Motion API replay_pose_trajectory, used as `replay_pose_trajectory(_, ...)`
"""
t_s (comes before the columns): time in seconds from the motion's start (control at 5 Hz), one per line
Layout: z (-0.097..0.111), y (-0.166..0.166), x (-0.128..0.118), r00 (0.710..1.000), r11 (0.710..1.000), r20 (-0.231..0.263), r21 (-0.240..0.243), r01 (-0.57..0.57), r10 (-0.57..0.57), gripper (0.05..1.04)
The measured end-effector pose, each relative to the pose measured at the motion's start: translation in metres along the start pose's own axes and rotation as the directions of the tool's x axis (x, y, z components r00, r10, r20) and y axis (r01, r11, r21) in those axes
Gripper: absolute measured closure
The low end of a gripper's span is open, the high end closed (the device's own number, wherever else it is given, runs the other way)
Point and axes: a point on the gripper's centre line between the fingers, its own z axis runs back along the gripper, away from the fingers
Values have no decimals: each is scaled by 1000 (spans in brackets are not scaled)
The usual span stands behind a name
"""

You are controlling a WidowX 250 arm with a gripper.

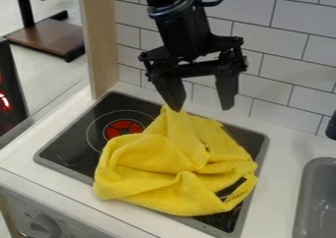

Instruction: Fold the cloth from bottom left to top right

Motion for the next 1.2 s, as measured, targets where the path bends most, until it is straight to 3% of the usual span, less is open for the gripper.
replay_pose_trajectory(0.2,-4,2,-4,1000,1000,-18,3,-5,5,85)
replay_pose_trajectory(0.4,-8,23,-7,999,998,-11,47,-40,40,85)
replay_pose_trajectory(0.8,-3,88,-19,978,970,7,123,-208,209,85)
replay_pose_trajectory(1.2,-9,135,-46,980,927,-14,327,-182,197,85)
